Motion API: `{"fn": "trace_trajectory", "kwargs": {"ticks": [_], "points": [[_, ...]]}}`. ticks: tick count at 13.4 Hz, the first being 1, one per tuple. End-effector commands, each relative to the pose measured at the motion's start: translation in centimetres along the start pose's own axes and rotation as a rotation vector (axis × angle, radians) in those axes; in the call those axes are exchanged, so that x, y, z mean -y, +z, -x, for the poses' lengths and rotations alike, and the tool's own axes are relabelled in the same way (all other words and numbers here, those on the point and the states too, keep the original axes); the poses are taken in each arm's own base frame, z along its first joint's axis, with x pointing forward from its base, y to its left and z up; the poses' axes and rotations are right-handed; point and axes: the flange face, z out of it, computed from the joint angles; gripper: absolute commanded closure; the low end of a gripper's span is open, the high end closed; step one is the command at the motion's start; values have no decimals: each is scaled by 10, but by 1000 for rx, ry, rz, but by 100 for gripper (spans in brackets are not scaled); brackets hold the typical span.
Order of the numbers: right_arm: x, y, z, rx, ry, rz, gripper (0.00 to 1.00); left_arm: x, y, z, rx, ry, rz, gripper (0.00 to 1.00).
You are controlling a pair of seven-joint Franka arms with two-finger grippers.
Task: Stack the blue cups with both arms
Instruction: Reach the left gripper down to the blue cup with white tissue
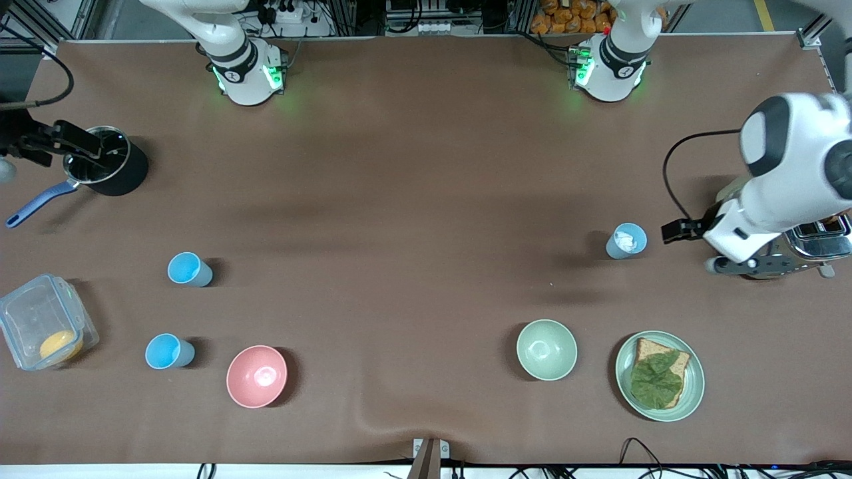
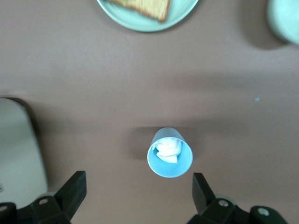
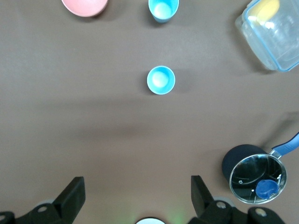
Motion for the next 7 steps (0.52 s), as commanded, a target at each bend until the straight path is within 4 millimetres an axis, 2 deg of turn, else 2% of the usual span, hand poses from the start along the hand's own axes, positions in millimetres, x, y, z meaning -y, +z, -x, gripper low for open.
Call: {"fn": "trace_trajectory", "kwargs": {"ticks": [1,3,6,7], "points": [[-15,60,-36,91,32,11,0,-3,56,18,10,34,-7,0],[-29,111,-59,131,46,33,0,-4,88,29,0,37,-1,0],[-48,177,-78,206,82,28,0,-1,133,33,-14,88,-37,0],[-57,216,-93,248,126,54,0,5,142,32,-14,80,-34,0]]}}
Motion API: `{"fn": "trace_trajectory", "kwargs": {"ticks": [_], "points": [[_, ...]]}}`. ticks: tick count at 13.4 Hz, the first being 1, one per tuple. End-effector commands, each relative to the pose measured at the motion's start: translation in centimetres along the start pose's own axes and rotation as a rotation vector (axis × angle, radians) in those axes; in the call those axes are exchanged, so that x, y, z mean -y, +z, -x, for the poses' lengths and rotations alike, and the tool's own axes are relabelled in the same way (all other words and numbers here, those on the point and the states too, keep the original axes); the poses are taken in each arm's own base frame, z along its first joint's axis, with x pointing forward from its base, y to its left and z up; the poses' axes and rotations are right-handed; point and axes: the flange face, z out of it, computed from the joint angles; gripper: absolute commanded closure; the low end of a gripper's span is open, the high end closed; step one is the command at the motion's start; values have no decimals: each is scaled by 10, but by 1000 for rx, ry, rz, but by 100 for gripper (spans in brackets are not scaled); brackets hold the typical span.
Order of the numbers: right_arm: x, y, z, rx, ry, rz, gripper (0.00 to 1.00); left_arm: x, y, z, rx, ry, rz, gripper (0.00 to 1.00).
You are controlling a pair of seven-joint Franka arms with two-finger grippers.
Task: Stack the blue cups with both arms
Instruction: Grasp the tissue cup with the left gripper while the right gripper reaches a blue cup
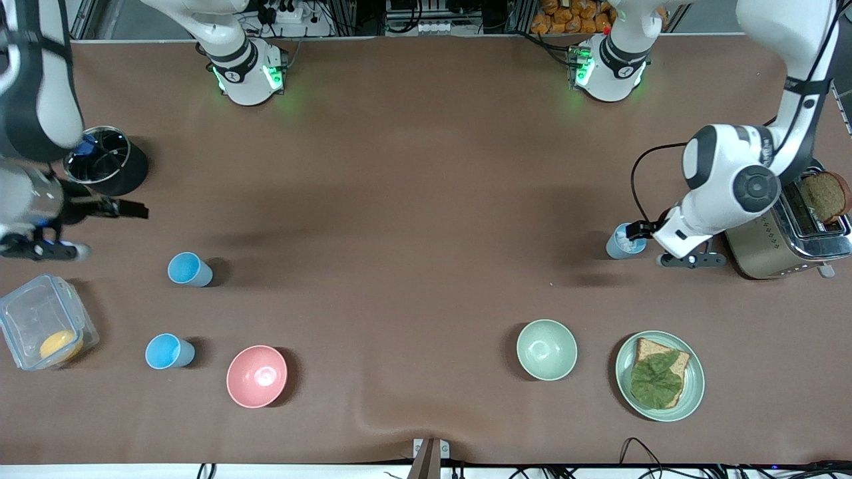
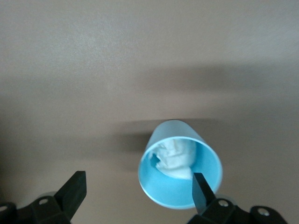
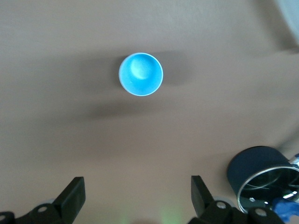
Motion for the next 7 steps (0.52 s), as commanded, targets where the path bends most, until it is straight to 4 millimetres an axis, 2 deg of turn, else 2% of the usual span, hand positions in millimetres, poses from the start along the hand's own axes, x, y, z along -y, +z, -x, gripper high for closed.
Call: {"fn": "trace_trajectory", "kwargs": {"ticks": [1,2,3,4,6,7], "points": [[-25,74,-49,74,131,73,0,10,20,1,-7,23,-10,8],[-46,112,-69,95,190,72,0,10,23,1,-1,24,-9,34],[-62,138,-81,100,214,58,0,8,26,1,3,15,-7,78],[-64,149,-88,89,210,54,0,3,28,1,6,5,0,100],[-50,165,-99,69,190,52,0,-13,29,-1,6,18,5,100],[-42,166,-102,60,177,52,0,-32,26,-2,1,29,13,100]]}}
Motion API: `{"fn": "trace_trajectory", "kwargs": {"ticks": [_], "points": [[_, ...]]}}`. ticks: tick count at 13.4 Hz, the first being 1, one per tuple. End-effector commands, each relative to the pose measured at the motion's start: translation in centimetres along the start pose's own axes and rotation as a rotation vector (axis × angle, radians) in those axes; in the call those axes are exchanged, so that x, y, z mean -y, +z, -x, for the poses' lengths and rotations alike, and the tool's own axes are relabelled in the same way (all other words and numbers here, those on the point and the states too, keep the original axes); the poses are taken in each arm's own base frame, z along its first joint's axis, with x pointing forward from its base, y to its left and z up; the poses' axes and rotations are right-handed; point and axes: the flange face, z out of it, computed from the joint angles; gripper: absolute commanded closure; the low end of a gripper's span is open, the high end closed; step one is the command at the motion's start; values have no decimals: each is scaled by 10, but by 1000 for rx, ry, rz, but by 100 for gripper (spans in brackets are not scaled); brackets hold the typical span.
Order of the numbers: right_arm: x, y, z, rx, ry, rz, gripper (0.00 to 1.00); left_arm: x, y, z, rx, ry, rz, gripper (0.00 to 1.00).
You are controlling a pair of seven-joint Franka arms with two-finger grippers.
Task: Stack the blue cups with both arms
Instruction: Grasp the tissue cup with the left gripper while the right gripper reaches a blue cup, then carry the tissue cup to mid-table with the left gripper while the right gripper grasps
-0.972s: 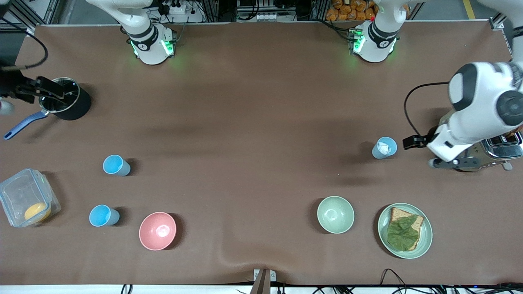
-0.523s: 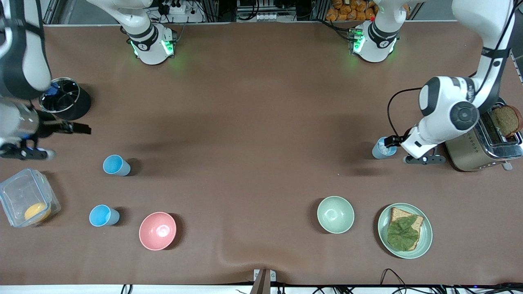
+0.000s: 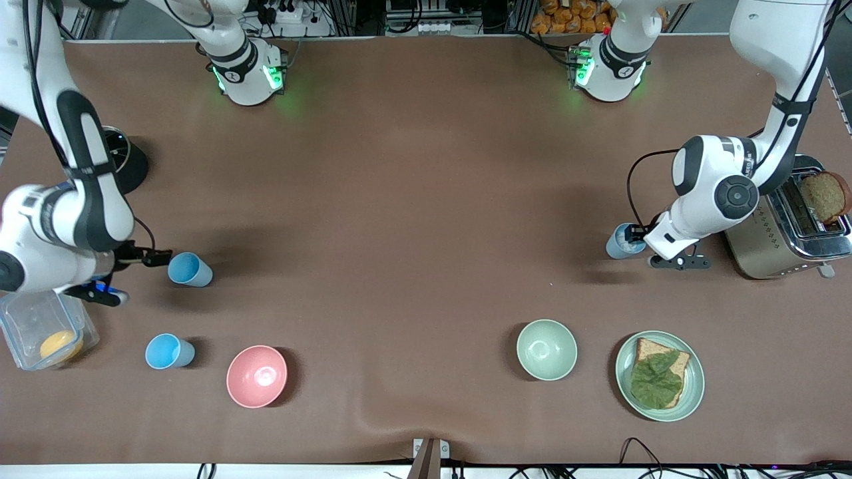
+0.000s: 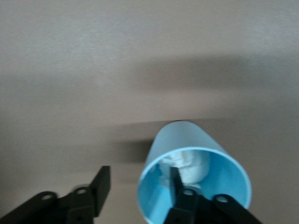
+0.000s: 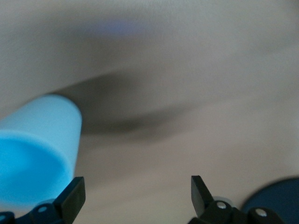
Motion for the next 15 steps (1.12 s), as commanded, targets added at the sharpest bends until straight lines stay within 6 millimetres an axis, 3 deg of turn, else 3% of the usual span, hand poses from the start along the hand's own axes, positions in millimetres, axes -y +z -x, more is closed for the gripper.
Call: {"fn": "trace_trajectory", "kwargs": {"ticks": [1,3,6,8,9,12,13,15], "points": [[26,-17,-1,-27,-18,13,0,-41,-7,-4,-22,-8,20,100],[28,-27,3,-34,-36,10,0,-86,-20,-5,-36,-61,41,100],[21,-52,9,-65,-97,9,0,-168,-48,-1,-77,-127,80,100],[27,-72,11,-91,-106,10,0,-246,-53,19,-77,-165,100,100],[27,-80,12,-78,-107,13,0,-294,-54,29,-75,-202,119,100],[33,-62,8,-38,-117,13,0,-410,-45,44,-50,-317,181,100],[41,-50,5,-21,-116,17,0,-437,-40,48,-39,-332,196,100],[50,-35,-1,-6,-126,20,0,-467,-26,53,-18,-345,209,100]]}}
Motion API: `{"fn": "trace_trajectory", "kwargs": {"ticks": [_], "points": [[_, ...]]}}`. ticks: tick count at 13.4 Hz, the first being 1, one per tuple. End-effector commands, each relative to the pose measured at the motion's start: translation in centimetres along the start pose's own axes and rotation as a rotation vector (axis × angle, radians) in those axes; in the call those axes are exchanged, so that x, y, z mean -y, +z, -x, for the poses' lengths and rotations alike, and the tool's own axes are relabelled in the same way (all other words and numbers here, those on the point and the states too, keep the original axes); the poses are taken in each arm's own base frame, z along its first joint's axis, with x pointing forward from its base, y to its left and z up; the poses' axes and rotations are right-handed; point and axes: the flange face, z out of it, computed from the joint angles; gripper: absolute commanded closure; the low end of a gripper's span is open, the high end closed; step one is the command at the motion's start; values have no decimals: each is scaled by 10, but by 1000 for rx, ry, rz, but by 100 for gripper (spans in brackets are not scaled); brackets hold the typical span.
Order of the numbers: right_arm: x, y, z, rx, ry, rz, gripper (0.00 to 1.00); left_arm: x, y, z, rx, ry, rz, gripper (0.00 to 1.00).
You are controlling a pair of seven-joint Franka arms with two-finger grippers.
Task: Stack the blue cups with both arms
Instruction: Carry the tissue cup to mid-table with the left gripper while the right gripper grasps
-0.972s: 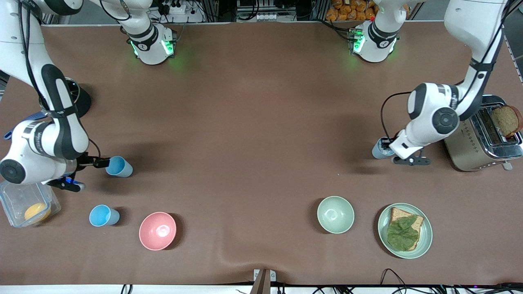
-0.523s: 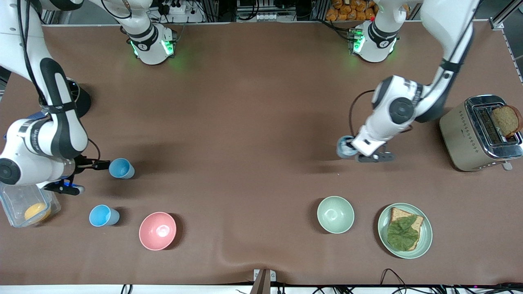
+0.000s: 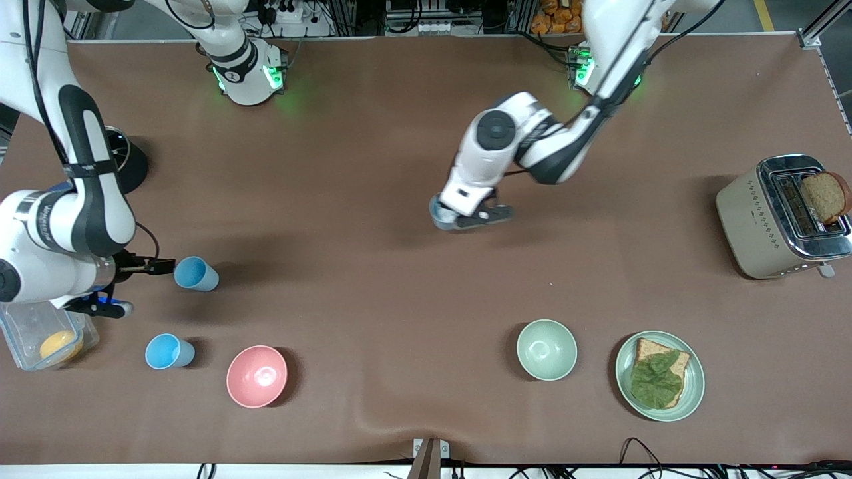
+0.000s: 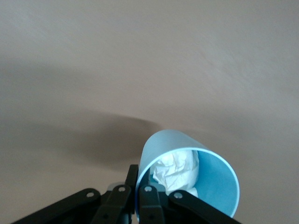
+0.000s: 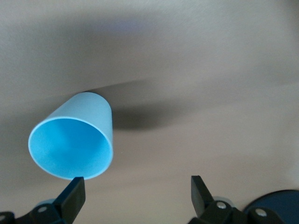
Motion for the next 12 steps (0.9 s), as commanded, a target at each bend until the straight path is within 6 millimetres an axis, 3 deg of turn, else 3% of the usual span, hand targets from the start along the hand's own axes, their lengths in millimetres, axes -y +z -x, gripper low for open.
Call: {"fn": "trace_trajectory", "kwargs": {"ticks": [1,3,4,5,6,7,8,10,12], "points": [[10,23,-11,16,-14,17,0,-24,31,-5,20,-32,11,100],[11,44,-21,14,-18,16,0,-31,45,1,3,-49,-7,100],[11,51,-23,14,-15,11,17,-31,43,-1,-2,-68,-6,72],[12,53,-23,14,2,-9,78,-31,38,-5,-11,-68,0,1],[9,53,-24,17,48,-71,100,-31,29,-7,-26,-66,0,0],[11,54,-23,21,55,-87,100,-32,15,-9,-41,-67,10,0],[12,53,-23,23,56,-89,100,-32,-12,-10,-62,-68,0,0],[10,49,-22,19,58,-90,100,-25,-93,-7,-124,-61,-42,0],[14,37,-18,9,42,-84,100,3,-164,-27,-183,-103,-67,0]]}}
